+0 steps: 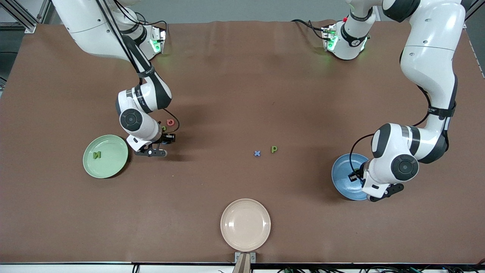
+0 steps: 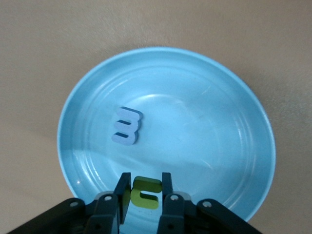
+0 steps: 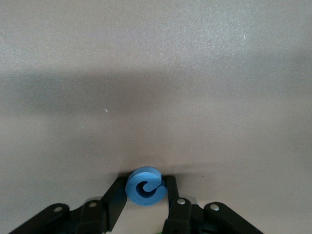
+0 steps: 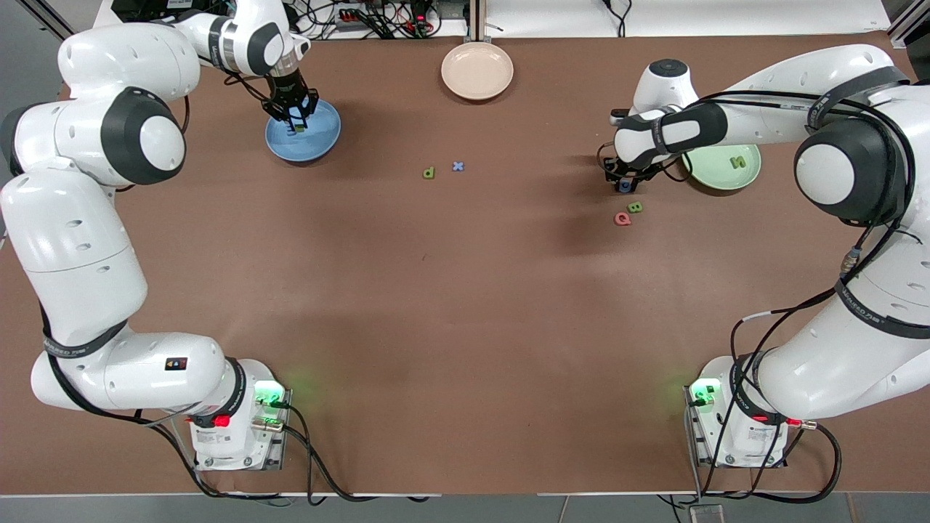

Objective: Sort upper and lower case letters into plates
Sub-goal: 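Drop the u in the blue plate while the right gripper grasps the c, then carry the c to the green plate while the left gripper reaches the d, then release the c on the green plate while the left gripper grasps the d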

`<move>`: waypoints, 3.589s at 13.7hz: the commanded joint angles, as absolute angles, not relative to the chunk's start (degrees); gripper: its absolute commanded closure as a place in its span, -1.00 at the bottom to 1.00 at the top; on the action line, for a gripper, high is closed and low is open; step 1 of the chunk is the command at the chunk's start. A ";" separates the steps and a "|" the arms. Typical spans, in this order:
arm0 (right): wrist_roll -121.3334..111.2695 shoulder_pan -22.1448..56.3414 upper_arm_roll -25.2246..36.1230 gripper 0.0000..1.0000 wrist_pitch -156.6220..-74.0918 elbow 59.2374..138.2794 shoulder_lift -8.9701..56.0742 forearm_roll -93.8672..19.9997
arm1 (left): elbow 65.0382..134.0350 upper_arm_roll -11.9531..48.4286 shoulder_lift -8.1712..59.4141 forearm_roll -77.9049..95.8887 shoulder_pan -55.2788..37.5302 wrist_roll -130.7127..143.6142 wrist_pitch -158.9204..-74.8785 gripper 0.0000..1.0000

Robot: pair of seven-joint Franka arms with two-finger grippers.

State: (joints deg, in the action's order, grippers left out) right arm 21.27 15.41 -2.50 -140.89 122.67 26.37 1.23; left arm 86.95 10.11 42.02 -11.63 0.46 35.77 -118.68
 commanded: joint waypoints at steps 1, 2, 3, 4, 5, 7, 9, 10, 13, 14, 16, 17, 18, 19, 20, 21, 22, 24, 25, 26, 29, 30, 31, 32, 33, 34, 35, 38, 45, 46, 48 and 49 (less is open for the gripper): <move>21.97 15.82 -2.46 0.37 -141.68 123.57 26.54 0.88 | 87.01 10.63 40.96 -11.51 0.00 37.43 -118.04 -0.99; 21.97 15.82 -2.46 0.41 -141.42 123.31 26.54 0.88 | 87.01 10.81 40.70 -11.51 -0.44 38.31 -117.34 -0.99; 21.89 15.82 -2.46 0.46 -141.07 123.14 26.46 0.88 | 86.92 11.85 39.82 -11.51 -1.31 39.63 -115.42 -0.99; 21.62 15.82 -2.37 0.47 -140.54 123.05 25.93 0.88 | 86.84 14.21 39.38 -11.43 -1.75 42.60 -114.10 -0.99; 21.10 15.56 -2.37 0.48 -138.54 122.70 25.23 0.97 | 86.84 17.54 39.38 -11.08 -1.84 48.11 -113.91 -0.99; 19.44 14.77 -2.02 0.48 -131.34 120.16 22.43 0.97 | 87.10 23.53 39.81 -11.34 -3.24 59.80 -114.43 -0.99; 14.79 11.44 -1.93 0.48 -128.76 119.53 19.70 1.32 | 89.02 23.82 40.17 -11.60 -8.67 69.38 -118.97 -0.99; 9.55 8.55 -1.85 0.48 -128.76 119.44 19.34 1.58 | 90.86 23.73 40.25 -11.95 -10.62 72.91 -123.01 -0.99; -4.62 -0.24 -1.85 0.48 -129.29 117.70 19.95 1.67 | 92.46 23.56 42.09 -12.65 -13.96 73.48 -128.75 -0.75; -7.44 -2.35 -1.85 0.48 -129.46 117.08 20.30 1.76 | 92.29 23.47 43.06 -15.27 -15.11 73.74 -129.80 -0.66; -11.76 -5.70 -1.85 0.48 -132.69 116.81 21.96 2.02 | 92.11 23.55 44.38 -20.64 -15.47 74.71 -129.99 -0.53; -13.95 -7.37 -1.85 0.48 -133.85 116.81 22.93 2.02 | 92.20 23.55 44.65 -20.83 -15.56 74.71 -129.99 -0.49; -15.19 -8.60 -1.85 0.48 -135.08 116.72 24.24 2.02 | 92.20 23.55 45.08 -20.92 -16.34 74.45 -129.99 -0.48; -15.47 -9.31 -1.85 0.48 -136.57 116.81 25.39 2.02 | 92.28 23.55 45.26 -20.83 -17.30 74.27 -129.99 -0.47; -15.56 -9.93 -1.85 0.48 -136.84 116.72 25.84 2.02 | 92.37 23.55 45.26 -20.83 -17.58 74.27 -129.99 -0.44; -15.73 -10.28 -1.76 0.48 -136.93 116.72 26.27 2.11 | 92.29 23.55 45.35 -20.92 -17.58 74.35 -129.99 -0.40; -15.91 -10.72 -1.84 0.47 -137.02 116.72 26.54 2.11 | 92.37 23.55 45.35 -20.92 -17.58 74.27 -129.99 -0.32; -15.91 -11.16 -1.84 0.46 -137.72 116.81 27.24 2.11 | 92.46 23.55 45.53 -20.92 -17.58 74.53 -129.99 -0.18; -15.91 -11.34 -1.85 0.44 -137.72 116.81 27.25 2.11 | 92.46 23.47 45.53 -20.92 -17.49 74.53 -129.99 -0.14; -15.91 -11.51 -1.76 0.43 -137.81 116.72 27.33 2.11 | 92.37 23.47 45.53 -20.92 -17.49 74.53 -129.99 -0.14; -15.91 -11.51 -1.76 0.11 -137.73 116.63 27.25 2.11 | 92.37 23.12 45.61 -20.92 -17.40 74.44 -129.99 -0.14; -15.91 -11.51 -1.76 -0.39 -137.64 116.37 27.16 2.11 | 92.37 23.03 45.88 -20.92 -17.40 74.36 -129.99 -0.13; -15.82 -11.43 -1.76 -0.79 -137.29 115.76 27.16 2.11 | 92.37 23.03 45.88 -21.00 -17.14 74.27 -129.99 -0.12; -15.73 -11.51 -1.84 -0.84 -137.02 115.14 27.07 2.02 | 92.37 23.03 46.05 -21.44 -17.05 74.27 -129.99 -0.10; -15.56 -11.43 -1.85 -0.84 -136.85 114.53 26.81 2.02 | 92.37 23.03 46.05 -21.53 -17.14 74.27 -129.99 -0.09; -15.30 -11.25 -1.85 -0.84 -135.63 114.00 26.46 2.02 | 92.37 23.03 46.05 -21.53 -16.96 74.18 -129.99 -0.05; -15.03 -10.90 -1.93 -0.84 -132.92 112.69 25.85 2.02 | 92.37 23.03 46.05 -21.53 -16.88 74.18 -129.99 -0.02; -12.15 -9.50 -2.28 -0.84 -120.89 107.50 24.44 1.58 | 92.37 23.03 46.40 -21.53 -16.96 74.18 -129.99 0.13; 26.64 5.33 -2.37 -0.84 -113.29 110.30 17.32 1.14 | 92.11 22.68 46.76 -21.71 -16.79 73.56 -129.90 0.57; 35.42 8.41 -2.37 -0.84 -113.38 110.56 17.40 1.06 | 92.02 22.68 46.76 -21.71 -16.79 73.56 -129.90 0.69; 50.29 13.69 -2.37 -0.84 -115.13 112.14 17.75 0.97 | 91.15 22.59 46.15 -21.71 -16.79 73.91 -129.90 0.95; 55.49 15.45 -2.37 -0.84 -117.49 113.45 17.93 0.88 | 90.19 22.50 45.53 -21.71 -16.61 74.00 -129.38 0.98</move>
State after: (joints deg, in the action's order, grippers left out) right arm 45.88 12.35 -2.97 -114.33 109.89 19.24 1.16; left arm 91.71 22.74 46.04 -20.35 -17.10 73.84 -129.95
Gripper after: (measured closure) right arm 0.079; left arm 0.722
